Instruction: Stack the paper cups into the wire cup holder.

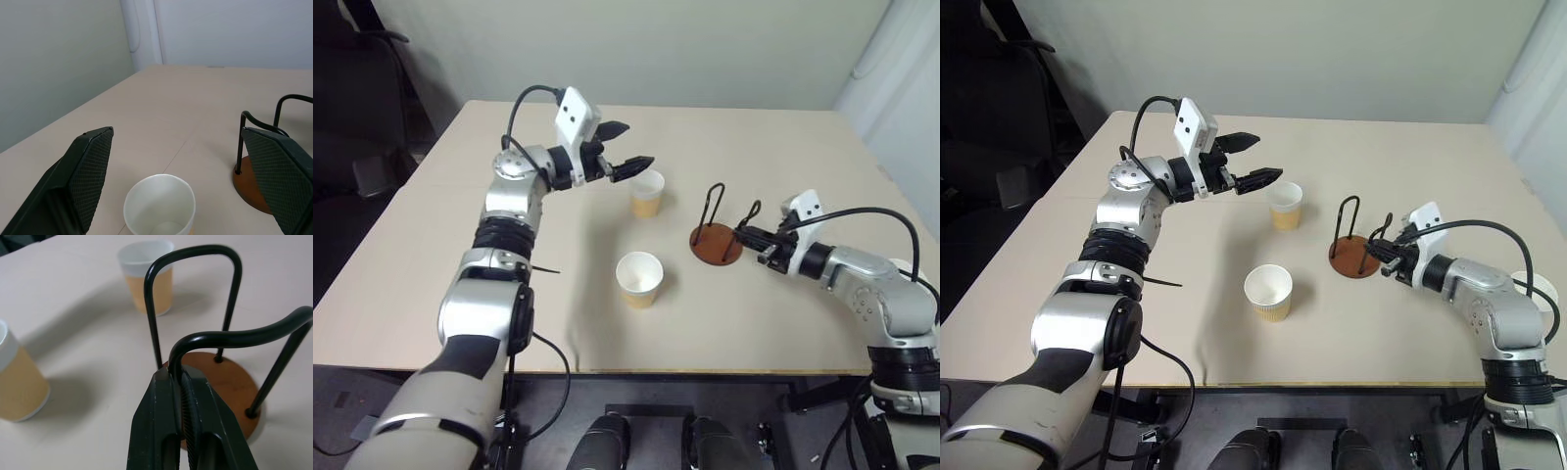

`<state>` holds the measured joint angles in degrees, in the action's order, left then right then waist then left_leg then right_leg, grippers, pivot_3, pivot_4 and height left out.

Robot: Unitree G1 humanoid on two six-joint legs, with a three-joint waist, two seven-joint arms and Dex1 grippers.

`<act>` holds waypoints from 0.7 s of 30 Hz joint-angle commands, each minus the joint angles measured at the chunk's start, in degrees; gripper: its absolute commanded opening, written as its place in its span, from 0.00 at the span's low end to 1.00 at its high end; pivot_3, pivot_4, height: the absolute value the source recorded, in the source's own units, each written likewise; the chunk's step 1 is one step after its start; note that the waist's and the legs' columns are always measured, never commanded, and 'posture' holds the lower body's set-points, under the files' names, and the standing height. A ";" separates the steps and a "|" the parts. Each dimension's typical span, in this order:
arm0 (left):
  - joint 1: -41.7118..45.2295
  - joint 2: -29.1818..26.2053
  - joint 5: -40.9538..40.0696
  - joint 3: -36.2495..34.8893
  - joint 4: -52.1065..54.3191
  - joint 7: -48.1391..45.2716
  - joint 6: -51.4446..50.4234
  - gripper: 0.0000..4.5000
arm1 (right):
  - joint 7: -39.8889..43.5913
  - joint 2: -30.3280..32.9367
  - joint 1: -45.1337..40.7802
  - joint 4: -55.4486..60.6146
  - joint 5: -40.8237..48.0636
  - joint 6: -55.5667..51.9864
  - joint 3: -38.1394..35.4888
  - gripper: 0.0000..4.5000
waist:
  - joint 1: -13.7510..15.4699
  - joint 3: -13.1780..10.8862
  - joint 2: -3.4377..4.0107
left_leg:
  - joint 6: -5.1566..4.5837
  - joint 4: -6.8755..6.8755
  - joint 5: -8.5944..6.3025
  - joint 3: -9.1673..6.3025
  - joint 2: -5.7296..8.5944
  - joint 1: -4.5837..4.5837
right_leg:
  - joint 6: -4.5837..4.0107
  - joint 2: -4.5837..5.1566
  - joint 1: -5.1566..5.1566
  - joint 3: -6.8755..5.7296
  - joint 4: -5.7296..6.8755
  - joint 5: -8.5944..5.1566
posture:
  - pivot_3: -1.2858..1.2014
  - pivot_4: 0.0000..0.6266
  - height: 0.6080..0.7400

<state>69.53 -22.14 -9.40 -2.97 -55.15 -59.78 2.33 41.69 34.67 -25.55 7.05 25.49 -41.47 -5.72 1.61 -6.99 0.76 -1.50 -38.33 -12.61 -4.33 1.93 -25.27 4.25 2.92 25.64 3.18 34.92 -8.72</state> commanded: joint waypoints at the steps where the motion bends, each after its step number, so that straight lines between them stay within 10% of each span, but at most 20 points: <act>1: 2.18 -0.81 0.18 -0.33 0.34 -0.14 0.91 1.00 | 1.56 1.56 0.90 1.87 -0.51 0.68 1.41 0.00 | 0.00 0.00 0.00 | -0.01 -0.01 0.00 0.00 0.00 0.00 | 0.01 0.00 0.00 0.00 0.00 0.01 | 0.52 0.24 1.00; 5: 2.24 -0.87 0.25 -0.25 0.29 -0.30 0.90 1.00 | 2.54 2.77 2.13 2.06 -1.15 0.92 2.86 0.00 | 0.03 0.01 -0.02 | -0.02 -0.07 0.01 0.00 0.00 0.00 | 0.03 0.00 -0.05 0.00 -0.01 0.02 | 0.52 0.24 1.00; 18: 2.33 -0.96 0.26 0.01 0.17 -1.15 0.82 1.00 | 1.41 3.81 2.57 1.84 -2.82 2.30 2.69 0.94 | 0.03 0.01 -0.02 | -0.06 -0.11 0.03 0.03 0.00 0.00 | 0.08 0.01 -0.05 0.02 -0.01 0.05 | 0.52 0.24 1.00; 21: 2.46 -1.32 0.20 0.22 0.05 -2.93 0.39 1.00 | 1.45 4.65 2.31 1.76 -2.61 2.19 1.14 0.94 | 0.03 0.01 -0.02 | -0.06 -0.12 0.03 0.04 0.00 -0.01 | 0.08 0.01 -0.05 0.02 -0.02 0.05 | 0.52 0.24 1.00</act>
<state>69.68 -22.66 -9.20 -2.62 -55.36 -61.66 2.34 43.50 38.21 -22.15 7.66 22.82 -40.35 -1.85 1.64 -6.98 0.74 -1.56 -38.45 -12.59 -4.29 1.94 -25.28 4.33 2.93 25.59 3.20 34.91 -8.67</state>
